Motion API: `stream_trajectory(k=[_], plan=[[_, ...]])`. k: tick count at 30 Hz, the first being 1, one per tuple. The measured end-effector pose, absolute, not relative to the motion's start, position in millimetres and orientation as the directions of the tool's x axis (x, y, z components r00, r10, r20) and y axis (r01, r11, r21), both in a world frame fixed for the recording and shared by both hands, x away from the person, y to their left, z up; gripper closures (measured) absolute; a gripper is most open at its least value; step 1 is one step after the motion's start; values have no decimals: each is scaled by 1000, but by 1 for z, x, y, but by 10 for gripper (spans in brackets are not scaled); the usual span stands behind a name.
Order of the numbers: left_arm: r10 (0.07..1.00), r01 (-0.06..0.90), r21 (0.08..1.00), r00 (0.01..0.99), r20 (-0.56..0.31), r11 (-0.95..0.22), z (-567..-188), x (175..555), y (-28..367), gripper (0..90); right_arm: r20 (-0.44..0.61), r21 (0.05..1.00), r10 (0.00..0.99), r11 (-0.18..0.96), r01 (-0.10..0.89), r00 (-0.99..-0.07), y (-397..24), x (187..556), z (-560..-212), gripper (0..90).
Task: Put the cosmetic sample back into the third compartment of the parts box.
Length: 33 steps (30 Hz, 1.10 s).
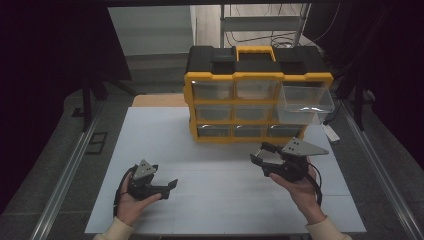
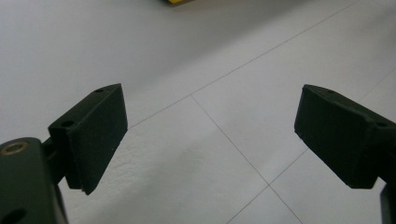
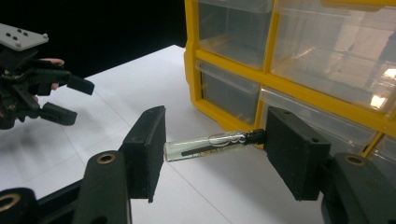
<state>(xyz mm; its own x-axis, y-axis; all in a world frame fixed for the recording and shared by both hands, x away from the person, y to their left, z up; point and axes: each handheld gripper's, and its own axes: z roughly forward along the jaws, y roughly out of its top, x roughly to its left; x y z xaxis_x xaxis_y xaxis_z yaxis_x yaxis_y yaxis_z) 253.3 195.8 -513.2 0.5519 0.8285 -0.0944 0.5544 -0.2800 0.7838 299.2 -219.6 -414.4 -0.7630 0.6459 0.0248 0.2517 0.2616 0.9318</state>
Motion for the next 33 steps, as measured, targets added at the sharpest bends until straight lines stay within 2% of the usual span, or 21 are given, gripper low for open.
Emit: stream_trajectory(k=[33], plan=[[827,558,787,551,-115,-262,-512,254,196,103,-1,957,653,219,188,-757,-209,296,-371,403]])
